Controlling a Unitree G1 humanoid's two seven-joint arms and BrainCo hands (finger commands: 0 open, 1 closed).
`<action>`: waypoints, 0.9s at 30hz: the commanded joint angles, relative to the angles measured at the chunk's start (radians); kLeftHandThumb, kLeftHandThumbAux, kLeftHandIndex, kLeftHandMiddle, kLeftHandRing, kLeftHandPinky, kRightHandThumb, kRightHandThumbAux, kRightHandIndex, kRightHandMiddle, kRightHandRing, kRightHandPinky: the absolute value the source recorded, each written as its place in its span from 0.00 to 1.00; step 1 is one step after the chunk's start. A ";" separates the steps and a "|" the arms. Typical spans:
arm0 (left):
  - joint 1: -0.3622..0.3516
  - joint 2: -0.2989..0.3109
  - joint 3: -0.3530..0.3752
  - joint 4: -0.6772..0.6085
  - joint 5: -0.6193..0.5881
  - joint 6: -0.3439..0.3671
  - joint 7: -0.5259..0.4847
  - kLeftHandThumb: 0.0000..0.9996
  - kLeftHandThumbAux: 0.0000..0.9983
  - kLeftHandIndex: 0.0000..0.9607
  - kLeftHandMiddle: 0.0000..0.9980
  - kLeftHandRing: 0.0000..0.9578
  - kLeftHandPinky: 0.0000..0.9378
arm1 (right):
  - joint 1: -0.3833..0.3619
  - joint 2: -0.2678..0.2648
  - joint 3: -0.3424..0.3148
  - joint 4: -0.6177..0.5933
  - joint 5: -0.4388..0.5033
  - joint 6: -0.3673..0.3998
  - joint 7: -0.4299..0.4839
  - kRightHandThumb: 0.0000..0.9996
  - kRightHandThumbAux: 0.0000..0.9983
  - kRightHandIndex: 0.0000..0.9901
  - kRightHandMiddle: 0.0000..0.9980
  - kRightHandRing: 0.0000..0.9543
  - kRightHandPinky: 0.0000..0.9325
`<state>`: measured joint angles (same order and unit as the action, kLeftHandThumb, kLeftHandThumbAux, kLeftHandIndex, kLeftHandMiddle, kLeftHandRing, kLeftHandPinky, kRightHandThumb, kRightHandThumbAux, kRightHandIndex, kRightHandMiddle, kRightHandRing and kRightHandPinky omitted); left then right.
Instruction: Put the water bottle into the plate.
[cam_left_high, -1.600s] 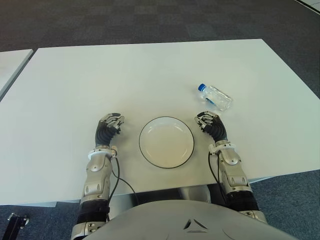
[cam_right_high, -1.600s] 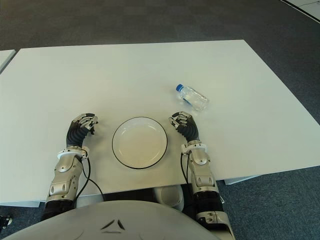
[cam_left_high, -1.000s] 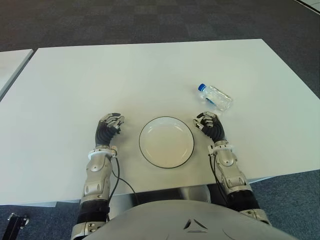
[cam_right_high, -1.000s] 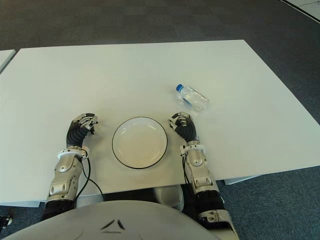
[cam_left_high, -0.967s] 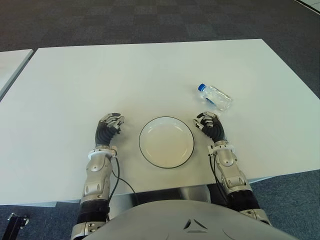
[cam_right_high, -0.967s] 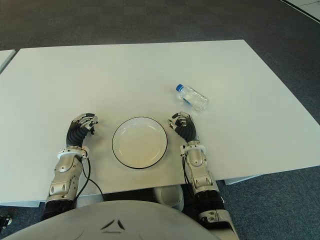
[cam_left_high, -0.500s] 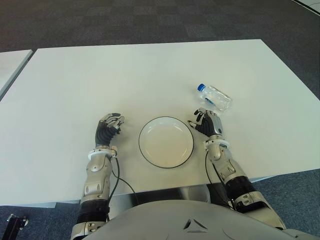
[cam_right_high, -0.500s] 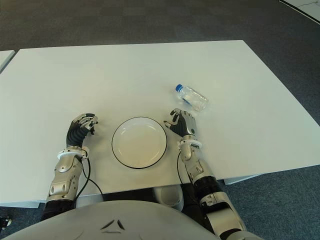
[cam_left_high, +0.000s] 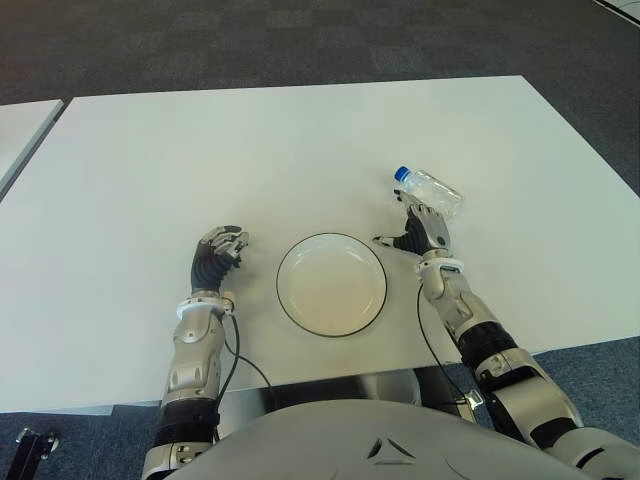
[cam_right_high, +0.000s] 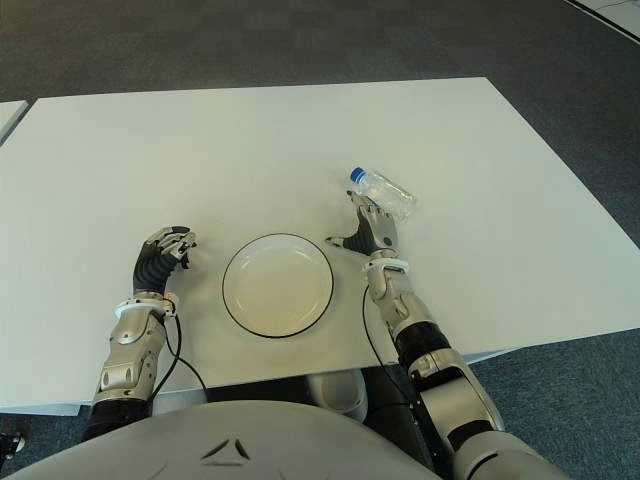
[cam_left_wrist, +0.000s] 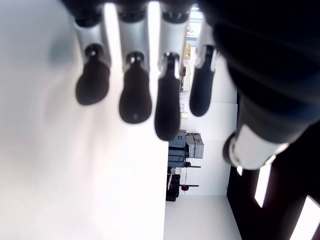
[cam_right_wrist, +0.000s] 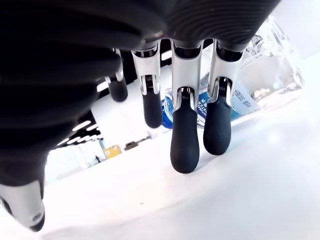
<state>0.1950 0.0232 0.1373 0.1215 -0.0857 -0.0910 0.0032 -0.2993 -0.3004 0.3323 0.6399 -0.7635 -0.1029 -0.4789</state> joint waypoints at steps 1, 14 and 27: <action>0.019 -0.009 -0.008 0.021 0.012 0.029 0.011 0.84 0.68 0.42 0.56 0.76 0.77 | -0.049 0.009 0.013 0.043 -0.003 0.037 0.003 0.52 0.54 0.00 0.00 0.00 0.00; 0.026 -0.016 -0.005 0.018 0.010 0.026 0.011 0.84 0.68 0.42 0.56 0.76 0.77 | -0.172 0.013 0.030 0.080 -0.008 0.185 0.066 0.69 0.34 0.00 0.00 0.00 0.00; 0.031 -0.018 -0.002 0.016 0.009 0.030 0.009 0.84 0.68 0.42 0.57 0.77 0.78 | -0.244 0.001 0.055 0.071 -0.030 0.301 0.076 0.72 0.26 0.00 0.00 0.00 0.00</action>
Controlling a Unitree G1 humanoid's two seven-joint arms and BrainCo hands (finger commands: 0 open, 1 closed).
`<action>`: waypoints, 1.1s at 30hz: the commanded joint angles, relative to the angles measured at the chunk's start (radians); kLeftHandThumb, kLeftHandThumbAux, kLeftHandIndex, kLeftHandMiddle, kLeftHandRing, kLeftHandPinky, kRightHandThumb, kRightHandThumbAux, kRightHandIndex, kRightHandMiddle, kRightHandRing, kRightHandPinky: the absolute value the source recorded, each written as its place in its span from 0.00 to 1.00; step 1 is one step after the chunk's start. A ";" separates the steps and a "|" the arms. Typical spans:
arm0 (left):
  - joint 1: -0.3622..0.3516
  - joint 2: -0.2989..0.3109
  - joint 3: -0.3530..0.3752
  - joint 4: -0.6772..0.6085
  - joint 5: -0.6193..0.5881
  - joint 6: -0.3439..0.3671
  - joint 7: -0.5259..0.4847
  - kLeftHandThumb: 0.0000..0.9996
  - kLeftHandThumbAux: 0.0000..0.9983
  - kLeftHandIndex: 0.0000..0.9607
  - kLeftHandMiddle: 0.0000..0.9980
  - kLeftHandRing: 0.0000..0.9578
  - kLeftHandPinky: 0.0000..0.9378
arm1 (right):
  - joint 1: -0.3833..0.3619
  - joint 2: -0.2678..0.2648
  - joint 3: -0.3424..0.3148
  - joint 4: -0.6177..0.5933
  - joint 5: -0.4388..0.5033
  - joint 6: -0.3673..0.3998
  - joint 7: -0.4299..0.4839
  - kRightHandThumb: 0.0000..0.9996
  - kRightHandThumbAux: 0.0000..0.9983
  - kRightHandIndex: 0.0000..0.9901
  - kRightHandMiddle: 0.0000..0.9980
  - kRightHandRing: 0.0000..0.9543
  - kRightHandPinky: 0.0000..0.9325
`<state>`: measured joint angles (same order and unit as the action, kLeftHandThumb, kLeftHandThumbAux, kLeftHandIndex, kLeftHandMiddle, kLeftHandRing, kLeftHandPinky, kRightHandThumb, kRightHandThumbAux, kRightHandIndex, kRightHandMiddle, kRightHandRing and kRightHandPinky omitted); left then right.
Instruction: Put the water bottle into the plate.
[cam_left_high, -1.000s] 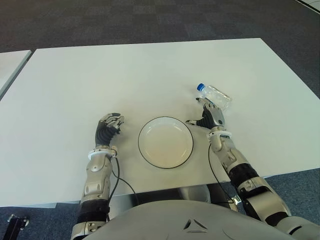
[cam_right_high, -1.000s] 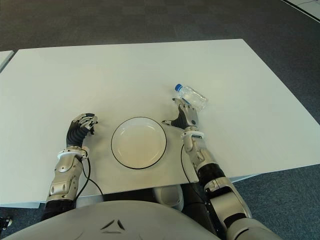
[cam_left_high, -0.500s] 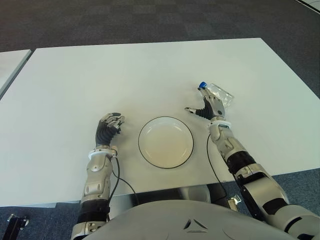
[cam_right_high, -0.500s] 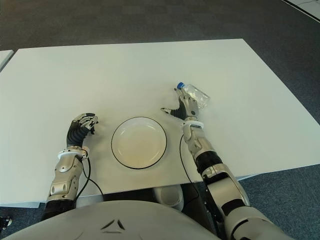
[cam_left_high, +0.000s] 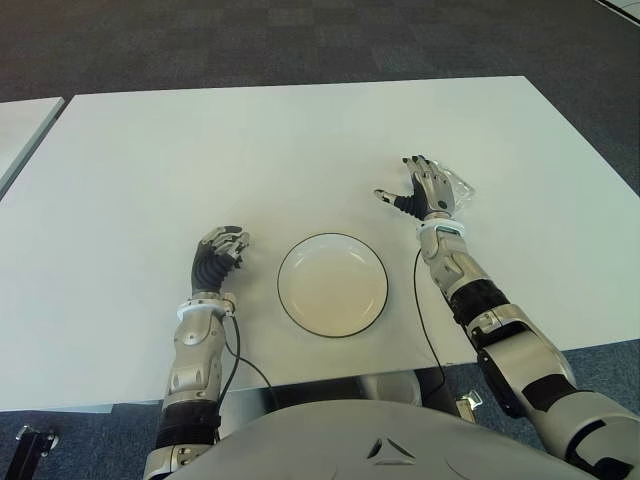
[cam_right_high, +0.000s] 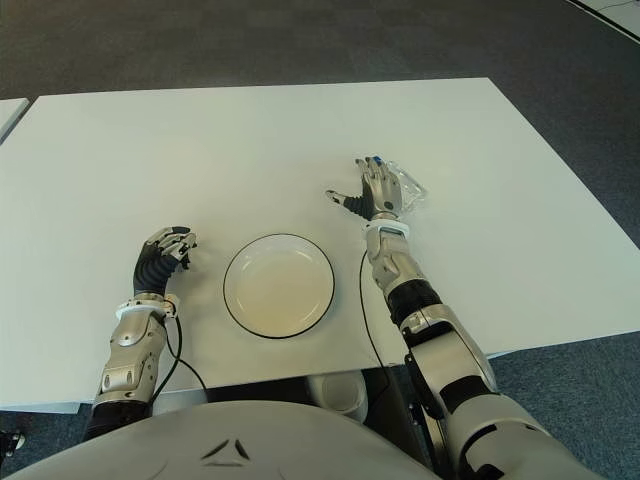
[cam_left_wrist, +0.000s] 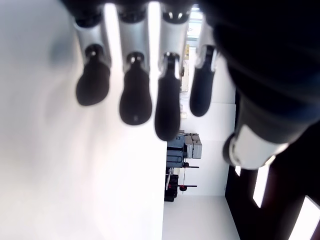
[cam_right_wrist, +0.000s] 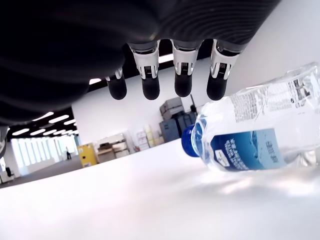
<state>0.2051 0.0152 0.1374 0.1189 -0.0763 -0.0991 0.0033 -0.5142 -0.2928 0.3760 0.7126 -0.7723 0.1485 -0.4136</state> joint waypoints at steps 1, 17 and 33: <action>0.022 -0.011 -0.003 0.018 -0.002 0.039 0.009 0.84 0.68 0.42 0.57 0.77 0.77 | -0.032 -0.007 0.012 -0.002 -0.023 0.057 0.009 0.71 0.26 0.00 0.00 0.00 0.00; 0.033 -0.013 -0.009 -0.002 0.016 0.043 0.014 0.84 0.68 0.42 0.57 0.77 0.78 | -0.070 0.002 0.002 -0.031 -0.026 0.188 -0.018 0.71 0.25 0.00 0.00 0.00 0.00; 0.027 -0.017 0.003 -0.003 -0.006 0.059 0.005 0.84 0.68 0.42 0.56 0.76 0.77 | -0.135 -0.012 -0.020 0.002 -0.011 0.222 -0.073 0.69 0.24 0.00 0.00 0.00 0.00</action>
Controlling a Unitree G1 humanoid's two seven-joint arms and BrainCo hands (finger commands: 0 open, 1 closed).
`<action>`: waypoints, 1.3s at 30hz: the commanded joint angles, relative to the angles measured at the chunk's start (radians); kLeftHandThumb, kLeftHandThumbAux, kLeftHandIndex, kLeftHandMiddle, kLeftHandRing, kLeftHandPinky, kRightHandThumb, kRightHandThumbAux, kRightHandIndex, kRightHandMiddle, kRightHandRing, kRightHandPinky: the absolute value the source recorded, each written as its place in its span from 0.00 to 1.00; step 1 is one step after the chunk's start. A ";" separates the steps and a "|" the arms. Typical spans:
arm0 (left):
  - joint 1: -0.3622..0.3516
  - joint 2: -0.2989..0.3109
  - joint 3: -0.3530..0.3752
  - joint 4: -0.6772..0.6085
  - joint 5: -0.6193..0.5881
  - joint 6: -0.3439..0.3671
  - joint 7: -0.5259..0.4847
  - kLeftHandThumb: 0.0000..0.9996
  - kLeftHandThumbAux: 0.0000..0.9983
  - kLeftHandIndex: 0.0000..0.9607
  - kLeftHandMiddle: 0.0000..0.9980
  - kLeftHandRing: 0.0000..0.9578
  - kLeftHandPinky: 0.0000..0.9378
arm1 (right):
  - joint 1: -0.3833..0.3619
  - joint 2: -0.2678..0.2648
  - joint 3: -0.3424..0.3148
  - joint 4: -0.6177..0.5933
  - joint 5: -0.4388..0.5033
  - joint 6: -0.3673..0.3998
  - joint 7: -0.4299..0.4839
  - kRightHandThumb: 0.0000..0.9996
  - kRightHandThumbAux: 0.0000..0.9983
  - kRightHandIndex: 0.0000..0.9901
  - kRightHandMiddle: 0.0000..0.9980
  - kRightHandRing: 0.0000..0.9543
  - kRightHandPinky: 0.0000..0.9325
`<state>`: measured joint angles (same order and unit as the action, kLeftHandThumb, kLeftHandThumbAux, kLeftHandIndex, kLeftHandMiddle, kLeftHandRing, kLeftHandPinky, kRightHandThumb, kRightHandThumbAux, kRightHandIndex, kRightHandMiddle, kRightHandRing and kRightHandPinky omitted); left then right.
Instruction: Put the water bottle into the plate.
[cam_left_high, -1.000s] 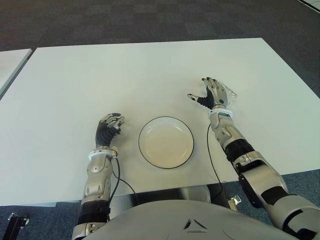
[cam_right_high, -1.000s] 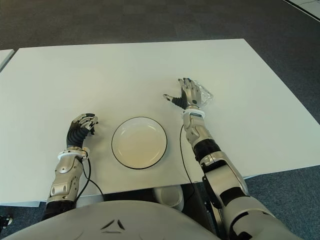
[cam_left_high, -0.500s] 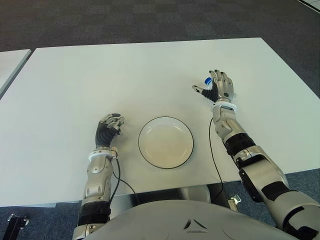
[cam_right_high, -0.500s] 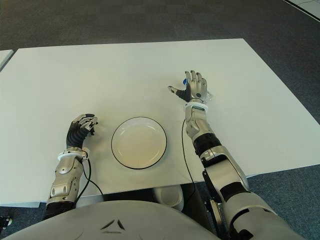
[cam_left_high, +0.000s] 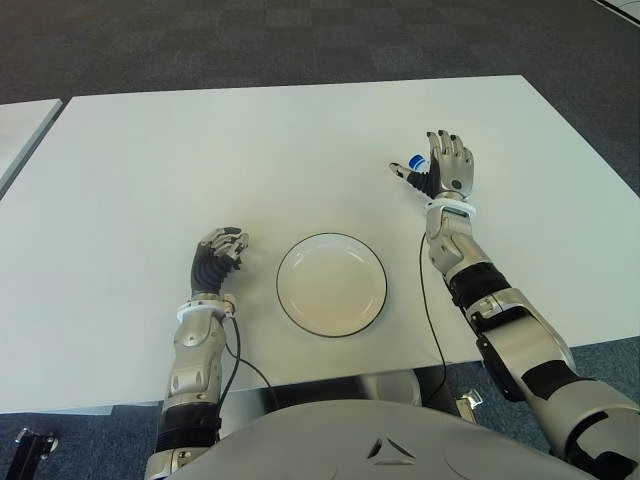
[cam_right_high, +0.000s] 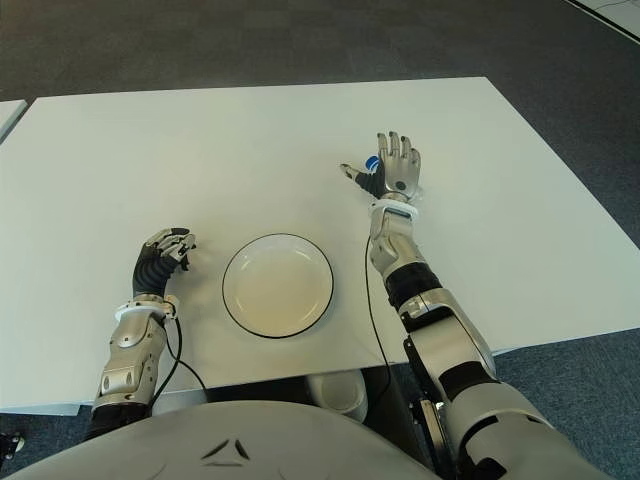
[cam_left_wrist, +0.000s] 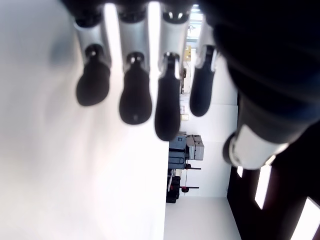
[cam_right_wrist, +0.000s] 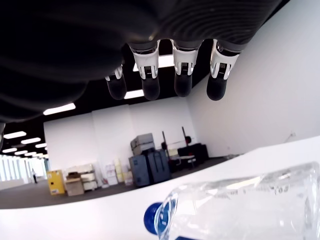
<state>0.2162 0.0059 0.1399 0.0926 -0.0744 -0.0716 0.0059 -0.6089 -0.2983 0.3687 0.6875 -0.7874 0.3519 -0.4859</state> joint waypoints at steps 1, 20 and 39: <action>0.015 -0.008 0.001 0.024 -0.009 0.031 0.002 0.84 0.68 0.42 0.56 0.76 0.77 | -0.044 -0.008 -0.014 0.032 0.006 0.020 0.001 0.68 0.24 0.00 0.00 0.00 0.00; 0.026 -0.004 0.001 0.010 -0.014 0.027 0.000 0.84 0.68 0.42 0.57 0.77 0.77 | -0.230 0.003 0.002 0.574 0.072 -0.121 0.084 0.66 0.20 0.00 0.00 0.00 0.00; 0.047 0.002 0.001 -0.021 0.003 0.040 0.007 0.84 0.68 0.42 0.56 0.76 0.77 | -0.178 0.017 0.119 0.683 0.049 -0.147 0.207 0.68 0.22 0.00 0.00 0.00 0.00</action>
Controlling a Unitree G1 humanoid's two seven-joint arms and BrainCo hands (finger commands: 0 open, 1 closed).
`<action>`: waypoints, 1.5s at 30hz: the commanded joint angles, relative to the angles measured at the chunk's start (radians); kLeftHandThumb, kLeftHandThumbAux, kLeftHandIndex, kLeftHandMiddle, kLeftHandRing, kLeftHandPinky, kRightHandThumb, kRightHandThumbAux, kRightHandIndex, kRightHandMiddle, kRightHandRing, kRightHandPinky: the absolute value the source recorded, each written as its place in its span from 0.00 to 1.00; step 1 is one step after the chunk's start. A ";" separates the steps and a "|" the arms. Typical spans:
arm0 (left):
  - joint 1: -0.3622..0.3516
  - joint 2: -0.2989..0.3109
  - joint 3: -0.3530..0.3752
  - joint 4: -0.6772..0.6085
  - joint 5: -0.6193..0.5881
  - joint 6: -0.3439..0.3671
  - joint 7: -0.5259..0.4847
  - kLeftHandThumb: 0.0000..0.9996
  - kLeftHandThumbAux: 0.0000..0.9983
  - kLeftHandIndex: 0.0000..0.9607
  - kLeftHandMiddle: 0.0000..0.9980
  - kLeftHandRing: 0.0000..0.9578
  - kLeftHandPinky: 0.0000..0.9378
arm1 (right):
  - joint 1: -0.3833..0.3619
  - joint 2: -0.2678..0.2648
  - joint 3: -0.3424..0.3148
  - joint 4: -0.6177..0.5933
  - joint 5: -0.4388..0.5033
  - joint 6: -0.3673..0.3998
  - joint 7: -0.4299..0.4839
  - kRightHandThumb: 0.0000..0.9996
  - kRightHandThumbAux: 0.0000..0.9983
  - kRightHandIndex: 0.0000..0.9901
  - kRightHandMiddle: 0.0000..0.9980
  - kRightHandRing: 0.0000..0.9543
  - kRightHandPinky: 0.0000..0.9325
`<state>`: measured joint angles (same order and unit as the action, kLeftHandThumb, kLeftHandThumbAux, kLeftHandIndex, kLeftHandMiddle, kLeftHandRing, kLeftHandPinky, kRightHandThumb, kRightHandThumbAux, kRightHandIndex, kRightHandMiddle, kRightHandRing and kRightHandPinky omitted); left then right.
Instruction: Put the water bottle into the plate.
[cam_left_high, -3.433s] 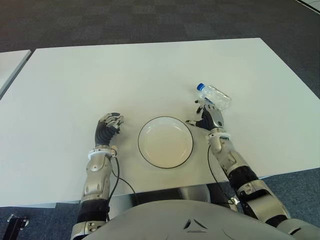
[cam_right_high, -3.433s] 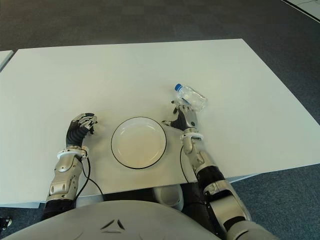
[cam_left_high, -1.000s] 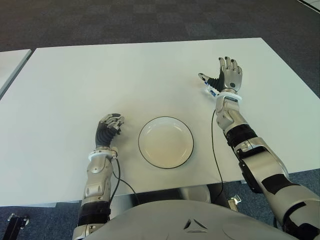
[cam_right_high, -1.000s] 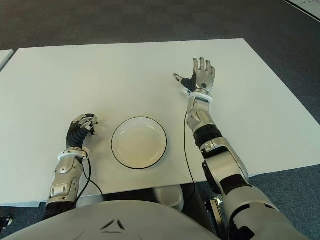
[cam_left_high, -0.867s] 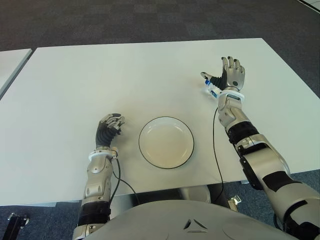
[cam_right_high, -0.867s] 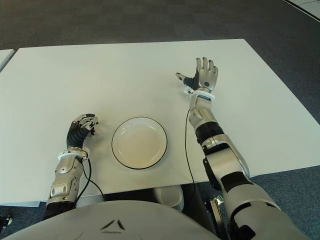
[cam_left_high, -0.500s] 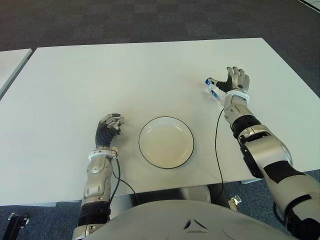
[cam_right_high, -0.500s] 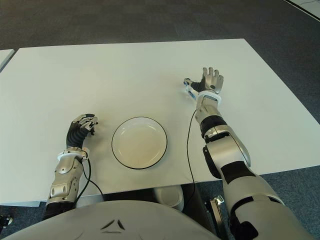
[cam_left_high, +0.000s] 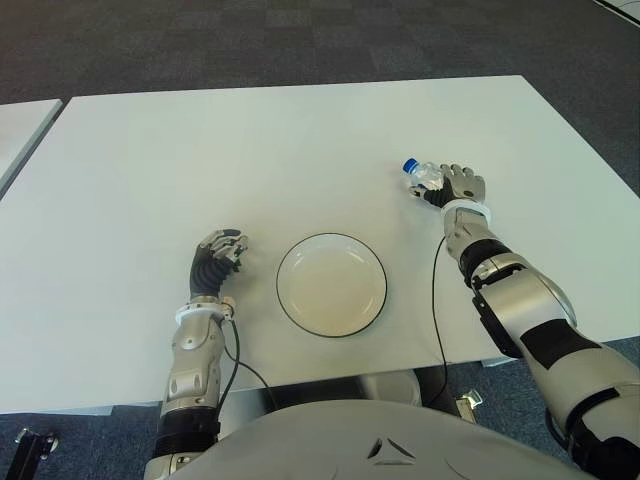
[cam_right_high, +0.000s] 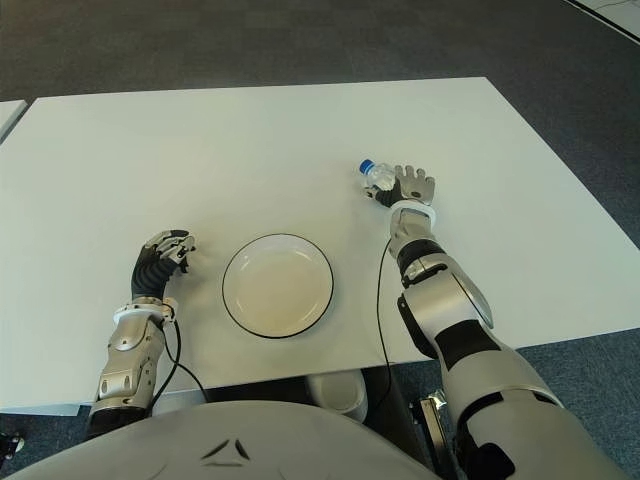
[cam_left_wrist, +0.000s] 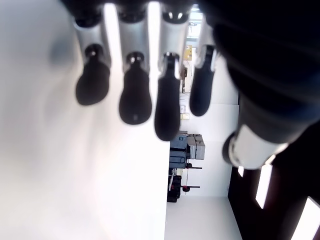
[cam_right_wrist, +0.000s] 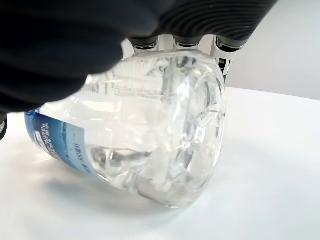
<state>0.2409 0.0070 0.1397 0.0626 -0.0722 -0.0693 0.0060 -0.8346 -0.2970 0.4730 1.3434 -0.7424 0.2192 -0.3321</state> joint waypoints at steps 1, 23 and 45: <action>0.022 0.001 0.002 0.010 0.000 0.039 0.007 0.84 0.68 0.42 0.56 0.76 0.77 | 0.052 0.017 0.017 0.030 0.004 -0.014 0.062 0.68 0.22 0.00 0.00 0.00 0.00; 0.031 0.001 0.004 0.004 -0.005 0.037 0.005 0.84 0.68 0.42 0.56 0.77 0.77 | 0.134 0.044 0.108 0.055 -0.026 0.010 0.228 0.64 0.25 0.00 0.00 0.00 0.00; 0.038 0.006 -0.002 0.011 -0.008 -0.023 -0.016 0.84 0.68 0.42 0.57 0.79 0.79 | 0.134 0.070 0.010 0.036 0.073 0.031 0.176 0.70 0.69 0.42 0.17 0.09 0.16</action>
<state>0.2641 0.0081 0.1402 0.0509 -0.0785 -0.0922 0.0048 -0.8261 -0.2837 0.4992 1.3346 -0.7024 0.2602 -0.1936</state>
